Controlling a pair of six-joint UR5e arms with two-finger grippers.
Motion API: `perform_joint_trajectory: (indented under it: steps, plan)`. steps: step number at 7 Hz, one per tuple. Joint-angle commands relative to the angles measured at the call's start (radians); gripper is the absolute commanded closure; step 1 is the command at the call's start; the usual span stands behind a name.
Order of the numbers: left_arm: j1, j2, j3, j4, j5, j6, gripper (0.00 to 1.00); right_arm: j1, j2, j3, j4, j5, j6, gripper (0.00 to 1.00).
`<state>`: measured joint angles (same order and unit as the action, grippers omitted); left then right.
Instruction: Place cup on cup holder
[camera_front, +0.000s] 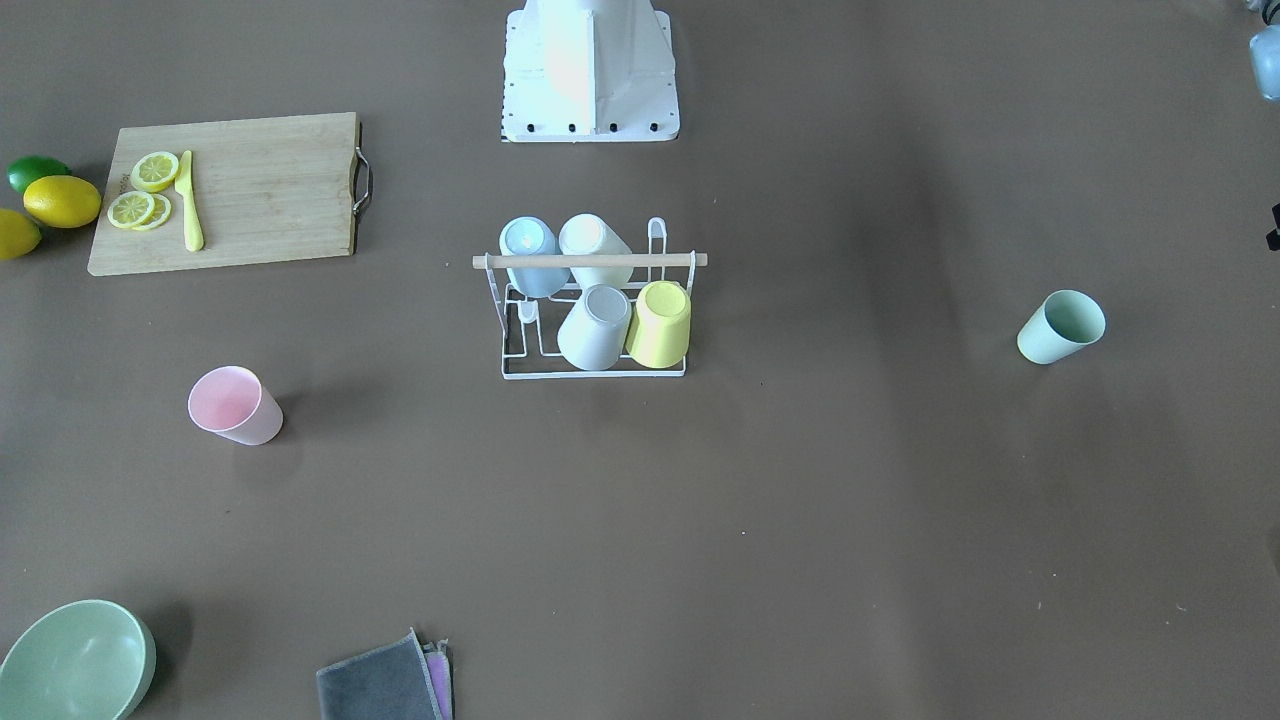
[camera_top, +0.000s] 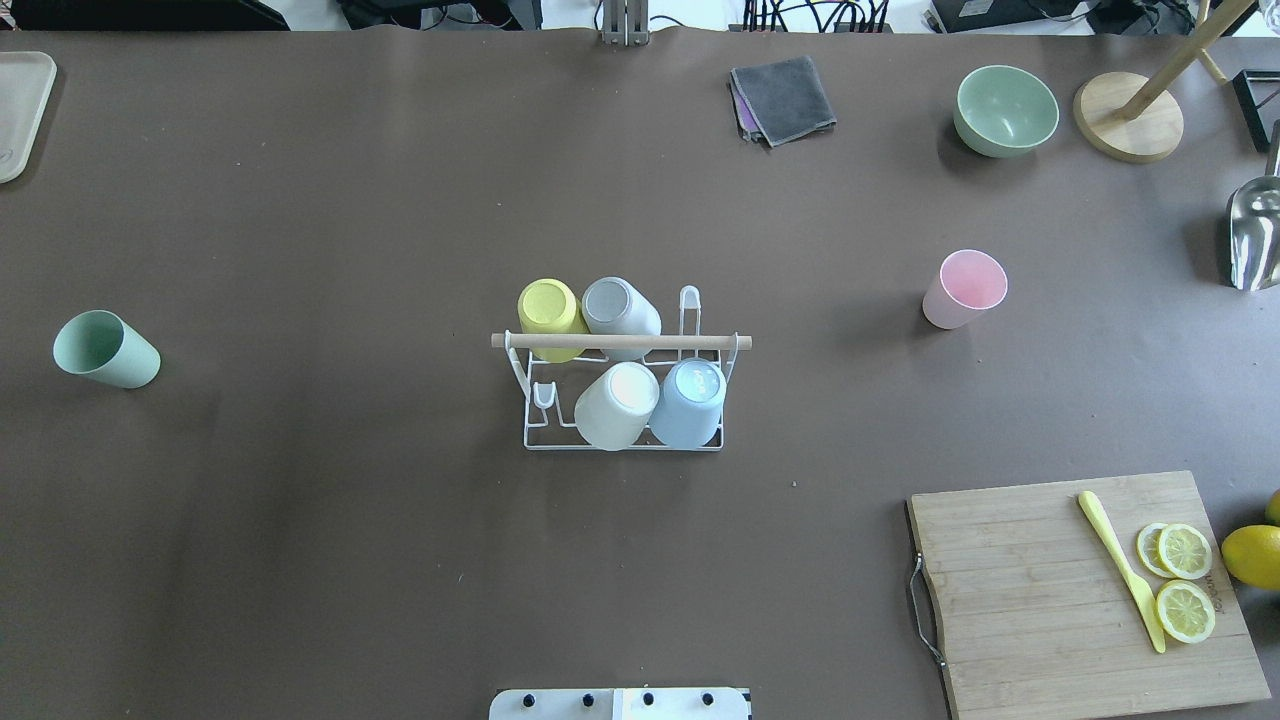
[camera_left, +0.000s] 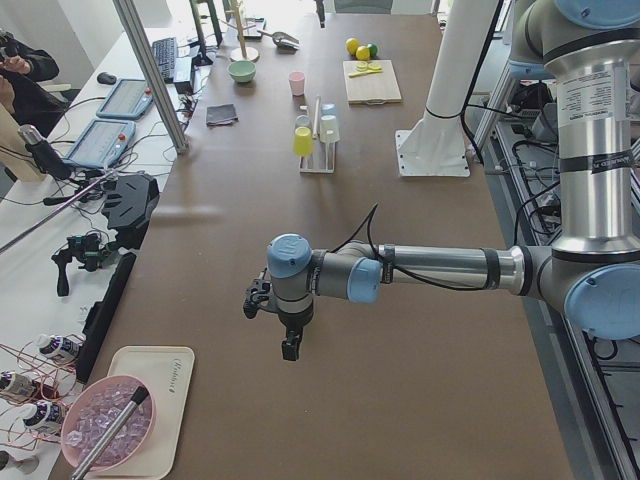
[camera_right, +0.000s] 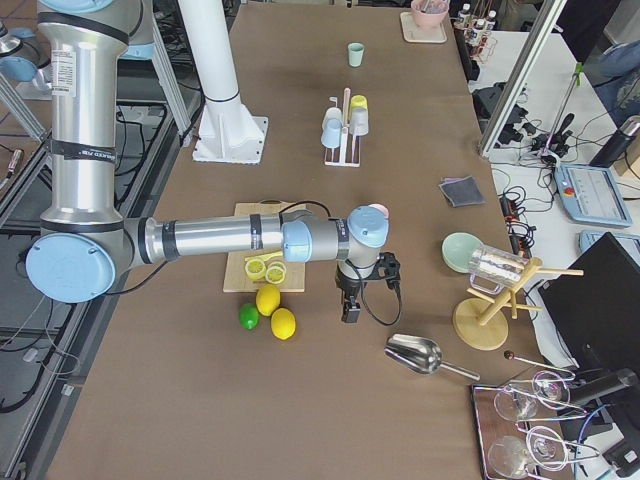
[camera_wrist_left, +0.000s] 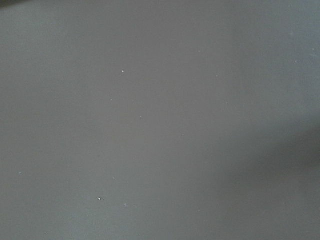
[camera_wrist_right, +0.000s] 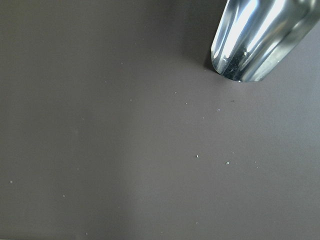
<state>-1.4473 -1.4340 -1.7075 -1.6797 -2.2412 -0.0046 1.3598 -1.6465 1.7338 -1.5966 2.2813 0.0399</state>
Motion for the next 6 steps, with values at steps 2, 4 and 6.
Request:
perform_joint_trajectory:
  steps: [2, 4, 6]
  plan:
    - [-0.001, 0.003, 0.0, 0.0, -0.002, 0.0, 0.02, -0.016, 0.023, 0.044, -0.006, -0.072, 0.0, 0.0]
    - [-0.001, 0.0, -0.001, 0.0, 0.0, 0.0, 0.02, -0.016, 0.028, 0.046, -0.019, -0.068, 0.001, 0.0]
    - [0.001, -0.003, -0.001, 0.002, 0.0, 0.0, 0.02, -0.057, 0.194, 0.043, -0.229, -0.071, -0.009, 0.0]
